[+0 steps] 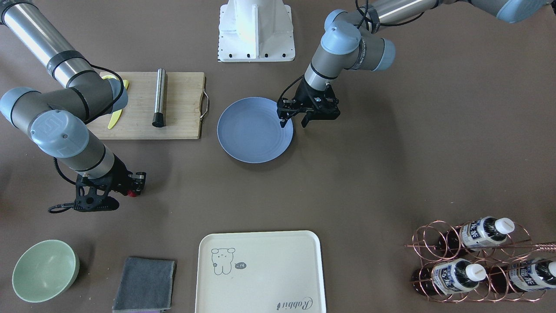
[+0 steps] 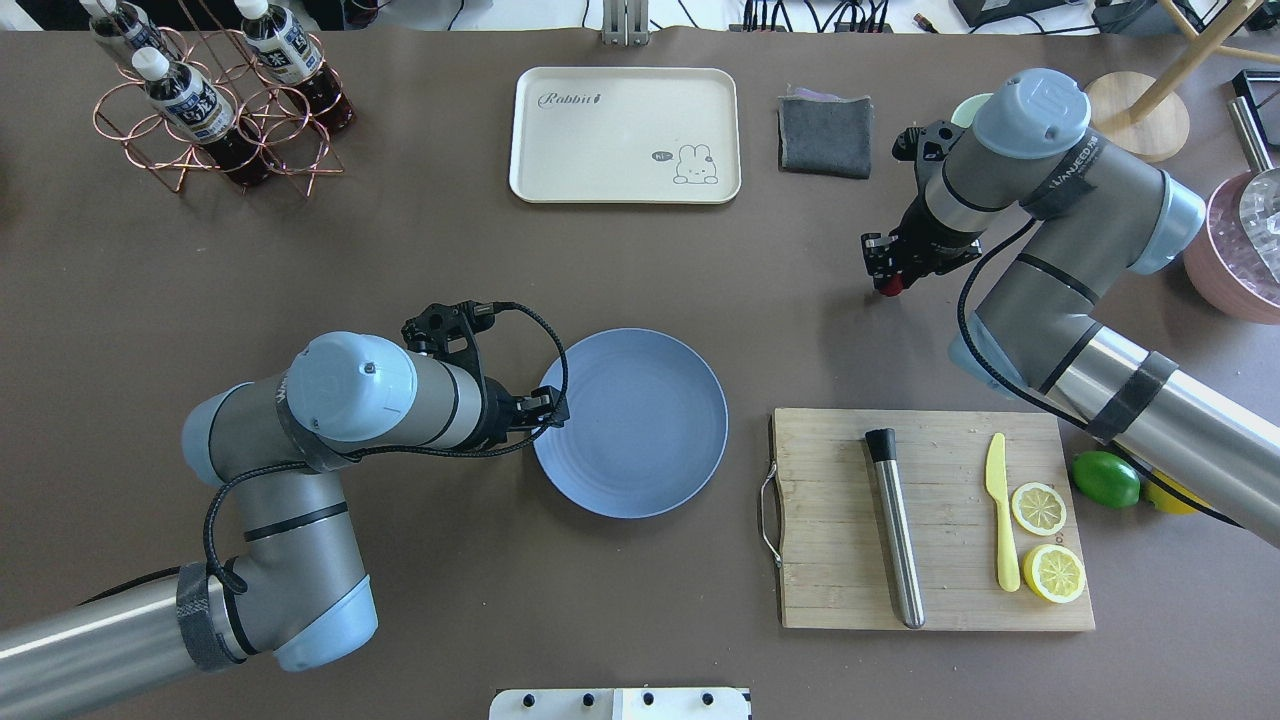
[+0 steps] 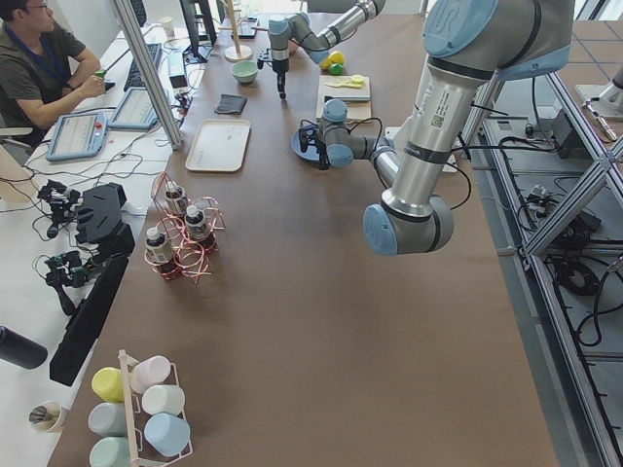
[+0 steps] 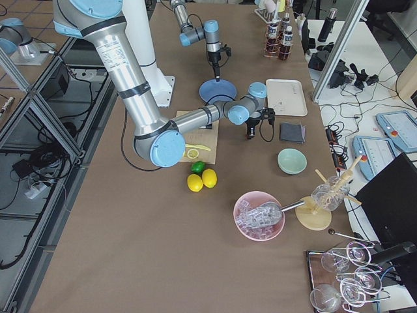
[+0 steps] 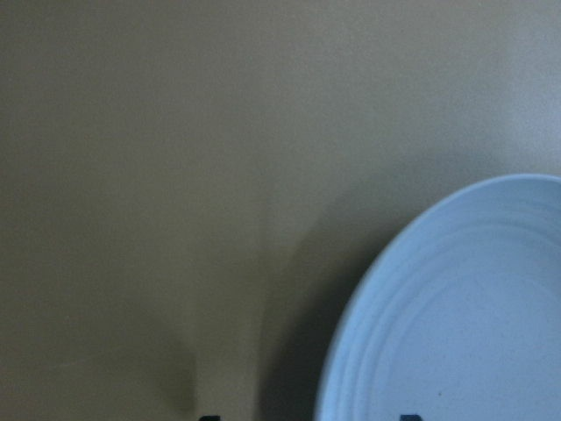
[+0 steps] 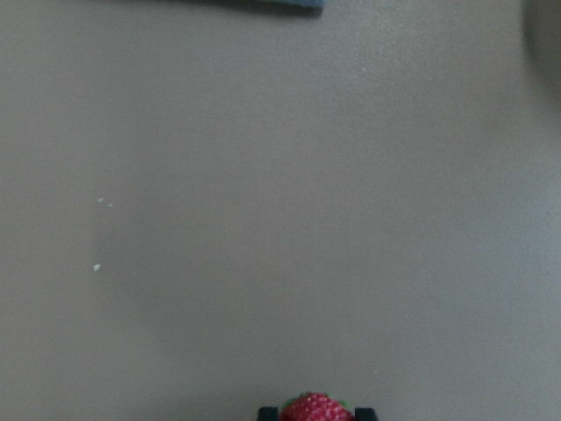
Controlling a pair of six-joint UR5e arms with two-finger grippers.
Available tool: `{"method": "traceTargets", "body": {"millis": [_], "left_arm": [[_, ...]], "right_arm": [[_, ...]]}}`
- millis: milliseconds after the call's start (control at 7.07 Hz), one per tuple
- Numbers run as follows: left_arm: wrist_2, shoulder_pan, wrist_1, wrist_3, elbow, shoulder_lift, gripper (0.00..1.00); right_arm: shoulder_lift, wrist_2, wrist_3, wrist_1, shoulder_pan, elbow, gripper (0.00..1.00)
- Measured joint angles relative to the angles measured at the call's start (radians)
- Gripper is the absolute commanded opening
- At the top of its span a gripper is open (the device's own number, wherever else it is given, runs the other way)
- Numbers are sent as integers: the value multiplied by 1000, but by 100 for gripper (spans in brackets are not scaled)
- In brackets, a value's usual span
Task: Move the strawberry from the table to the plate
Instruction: 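Close the right gripper on the strawberry and lift it, then carry the strawberry over the blue plate with the right gripper while the left arm withdraws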
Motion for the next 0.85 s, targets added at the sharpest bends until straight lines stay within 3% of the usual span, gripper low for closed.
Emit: {"method": "traceTargets", "body": {"millis": [425, 566, 849], "left_arm": [[-7, -50, -1, 21, -33, 42, 75], [-39, -104, 0, 84, -65, 90, 75], [-156, -249, 0, 284, -89, 183, 75]], "right_arm": [[9, 0, 104, -72, -34, 175, 0], [22, -14, 194, -88, -81, 237, 0], [86, -106, 356, -97, -212, 274, 0]]}}
